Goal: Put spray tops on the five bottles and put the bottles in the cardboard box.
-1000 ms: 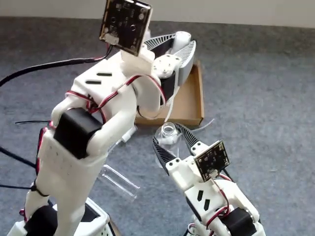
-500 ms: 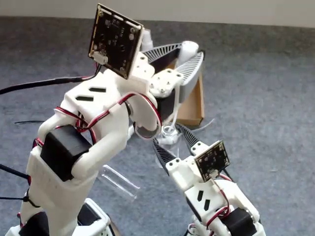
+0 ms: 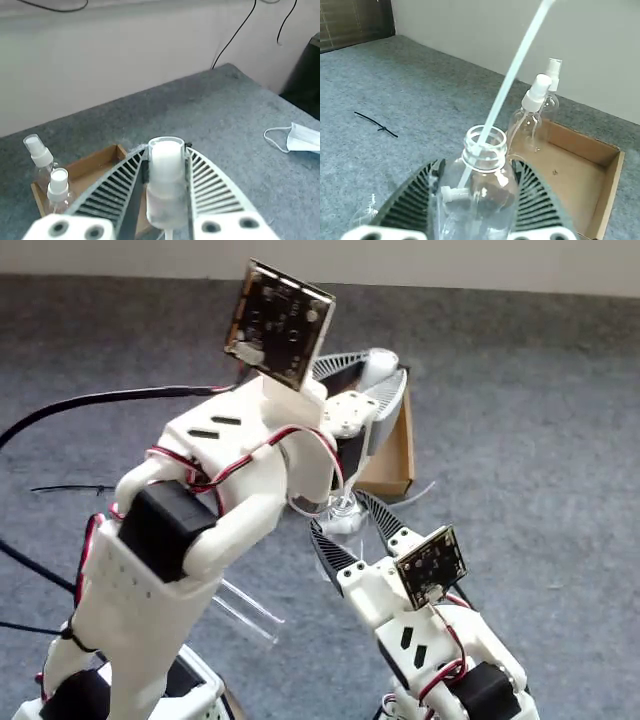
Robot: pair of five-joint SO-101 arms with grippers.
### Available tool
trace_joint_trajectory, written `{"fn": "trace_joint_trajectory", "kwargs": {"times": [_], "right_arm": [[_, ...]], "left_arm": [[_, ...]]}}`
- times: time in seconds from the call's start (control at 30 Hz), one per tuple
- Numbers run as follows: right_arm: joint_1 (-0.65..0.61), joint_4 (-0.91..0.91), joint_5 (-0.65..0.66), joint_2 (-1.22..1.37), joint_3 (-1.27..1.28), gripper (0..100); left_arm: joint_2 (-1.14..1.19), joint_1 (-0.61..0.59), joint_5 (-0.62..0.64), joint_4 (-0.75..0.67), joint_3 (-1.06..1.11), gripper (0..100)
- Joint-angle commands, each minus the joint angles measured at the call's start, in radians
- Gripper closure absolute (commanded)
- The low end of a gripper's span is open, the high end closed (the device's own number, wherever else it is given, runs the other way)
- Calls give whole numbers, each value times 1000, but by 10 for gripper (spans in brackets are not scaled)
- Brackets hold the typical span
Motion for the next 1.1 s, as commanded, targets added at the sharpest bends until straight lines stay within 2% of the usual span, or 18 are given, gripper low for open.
{"fn": "trace_joint_trajectory", "kwargs": {"times": [0.0, 0.13, 0.23, 0.37, 0.57, 0.73, 0.93, 1.07], "right_arm": [[-4, -19, -9, -7, -10, 995], [-4, -19, -8, -7, -10, 995], [-4, -21, -6, -7, -10, 995], [-4, -24, -5, -7, -10, 995], [-4, -24, -5, -7, -10, 995], [-4, -22, -5, -7, -10, 995], [-4, -19, -5, -7, -10, 995], [-4, -18, -5, -7, -10, 995]], "left_arm": [[-62, -16, -11, 11, 64, 995], [-174, -8, -32, 98, 196, 995], [-280, -8, -173, 137, 343, 995], [-390, -16, -308, 83, 564, 995], [-475, -16, -328, -11, 782, 992], [-495, -16, -328, -9, 776, 972], [-492, -16, -324, -8, 659, 816], [-492, -16, -325, -8, 621, 814]]}}
